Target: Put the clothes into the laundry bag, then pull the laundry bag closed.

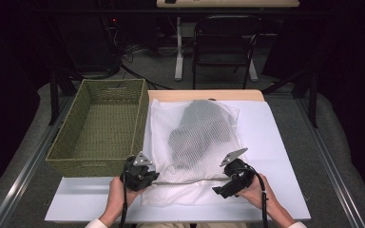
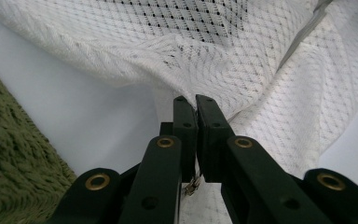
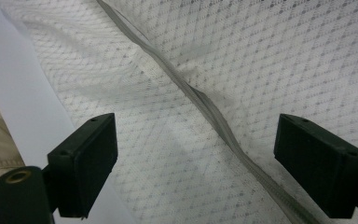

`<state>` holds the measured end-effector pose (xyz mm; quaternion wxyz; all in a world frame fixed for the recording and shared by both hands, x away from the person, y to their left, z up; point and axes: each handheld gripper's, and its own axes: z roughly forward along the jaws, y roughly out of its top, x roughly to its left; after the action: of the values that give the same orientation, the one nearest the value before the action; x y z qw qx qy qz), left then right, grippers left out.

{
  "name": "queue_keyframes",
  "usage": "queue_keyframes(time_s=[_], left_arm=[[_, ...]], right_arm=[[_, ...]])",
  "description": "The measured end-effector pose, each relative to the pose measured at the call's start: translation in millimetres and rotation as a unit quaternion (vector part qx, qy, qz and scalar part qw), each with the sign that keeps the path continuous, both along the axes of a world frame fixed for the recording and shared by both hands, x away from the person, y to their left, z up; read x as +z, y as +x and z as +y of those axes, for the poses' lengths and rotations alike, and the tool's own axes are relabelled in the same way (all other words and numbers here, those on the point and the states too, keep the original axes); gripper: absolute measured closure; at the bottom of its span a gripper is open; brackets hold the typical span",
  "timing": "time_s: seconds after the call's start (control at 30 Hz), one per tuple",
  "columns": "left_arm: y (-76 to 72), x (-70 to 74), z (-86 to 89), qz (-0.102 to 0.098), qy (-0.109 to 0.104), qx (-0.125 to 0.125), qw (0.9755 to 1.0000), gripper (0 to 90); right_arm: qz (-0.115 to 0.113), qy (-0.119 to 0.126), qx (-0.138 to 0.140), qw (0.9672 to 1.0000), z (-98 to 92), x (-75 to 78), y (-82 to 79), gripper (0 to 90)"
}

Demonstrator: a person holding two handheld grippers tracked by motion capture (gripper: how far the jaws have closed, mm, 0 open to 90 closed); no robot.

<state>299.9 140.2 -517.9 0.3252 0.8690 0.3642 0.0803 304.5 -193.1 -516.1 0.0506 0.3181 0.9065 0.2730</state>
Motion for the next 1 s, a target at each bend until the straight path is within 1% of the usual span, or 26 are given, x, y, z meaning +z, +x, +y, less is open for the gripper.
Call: queue_keyframes(time_s=[0.1,0.17,0.2,0.23,0.27,0.33,0.37,0.4,0.43,0.47,0.5,0.53,0.57,0.6,0.67,0.7,0.73,0.87,0.9,0.93,1.0], left_arm=[[-0.4,1.1,-0.9,0.000,0.000,-0.003,1.0000,87.7],[-0.9,2.8,-2.2,0.000,-0.003,-0.005,1.0000,87.7],[-1.0,3.4,-2.9,-0.002,-0.007,-0.006,1.0000,87.7],[-1.2,4.3,-3.8,0.000,-0.010,-0.008,0.9999,87.8],[-1.4,5.1,-4.6,-0.003,-0.010,-0.010,0.9999,87.8],[-2.1,6.6,-6.4,-0.003,-0.010,-0.015,0.9998,87.8],[-2.5,6.8,-7.9,-0.004,-0.013,-0.014,0.9998,87.8],[-2.3,7.6,-8.8,-0.007,-0.010,-0.016,0.9998,87.8],[-2.2,8.2,-10.0,-0.006,-0.014,-0.017,0.9997,87.8],[-1.7,8.8,-10.7,-0.007,-0.013,-0.018,0.9997,87.8],[-1.4,9.3,-11.7,-0.007,-0.016,-0.018,0.9997,87.8],[-1.0,9.7,-12.5,-0.006,-0.017,-0.019,0.9997,87.7],[-0.6,10.3,-12.9,-0.007,-0.018,-0.020,0.9996,87.7],[-0.6,10.4,-13.5,-0.006,-0.019,-0.021,0.9996,87.7],[-0.7,10.8,-14.4,-0.006,-0.021,-0.021,0.9996,87.7],[-0.8,11.0,-14.4,-0.006,-0.021,-0.021,0.9995,87.7],[-0.8,11.2,-14.4,-0.006,-0.021,-0.021,0.9995,87.7],[0.1,12.3,-13.3,-0.006,-0.023,-0.021,0.9995,87.7],[0.2,12.7,-13.1,-0.005,-0.023,-0.021,0.9995,87.7],[0.3,13.1,-12.7,-0.005,-0.022,-0.022,0.9995,87.7],[0.4,13.7,-12.3,-0.004,-0.026,-0.020,0.9995,87.7]], right_arm=[[0.001,0.001,0.006,1.0000,1.4,-0.8,0.0,10.6],[0.004,0.000,0.007,1.0000,3.1,-0.6,-1.5,9.6],[0.002,-0.001,0.012,0.9999,3.4,-0.4,-1.4,9.3],[0.003,0.001,0.012,0.9999,4.5,-0.2,-2.0,9.2],[0.002,0.003,0.018,0.9998,4.9,0.0,-1.9,9.1],[0.003,0.008,0.022,0.9997,7.3,0.3,-2.6,8.2],[0.006,0.009,0.024,0.9997,9.1,0.3,-3.2,7.3],[0.007,0.011,0.029,0.9995,10.7,-0.1,-3.3,6.5],[0.010,0.011,0.030,0.9994,13.1,-0.1,-4.3,5.4],[0.011,0.012,0.037,0.9992,14.7,-0.4,-4.3,5.1],[0.014,0.017,0.040,0.9989,16.7,0.1,-5.1,5.1],[0.016,0.024,0.043,0.9987,19.2,0.8,-6.4,5.1],[0.014,0.026,0.049,0.9983,21.1,1.4,-6.8,5.1],[0.018,0.030,0.051,0.9981,24.2,2.1,-8.1,4.8],[0.017,0.037,0.060,0.9974,29.2,3.1,-8.8,4.2],[0.021,0.040,0.066,0.9968,32.2,3.0,-8.8,3.2],[0.026,0.043,0.066,0.9966,35.7,3.4,-9.7,2.9],[0.020,0.050,0.085,0.9949,48.5,4.5,-9.4,2.7],[0.020,0.052,0.084,0.9950,51.7,5.1,-10.0,3.9],[0.013,0.054,0.087,0.9947,54.6,5.8,-9.7,5.5],[0.014,0.062,0.094,0.9935,60.5,6.2,-8.7,7.3]])
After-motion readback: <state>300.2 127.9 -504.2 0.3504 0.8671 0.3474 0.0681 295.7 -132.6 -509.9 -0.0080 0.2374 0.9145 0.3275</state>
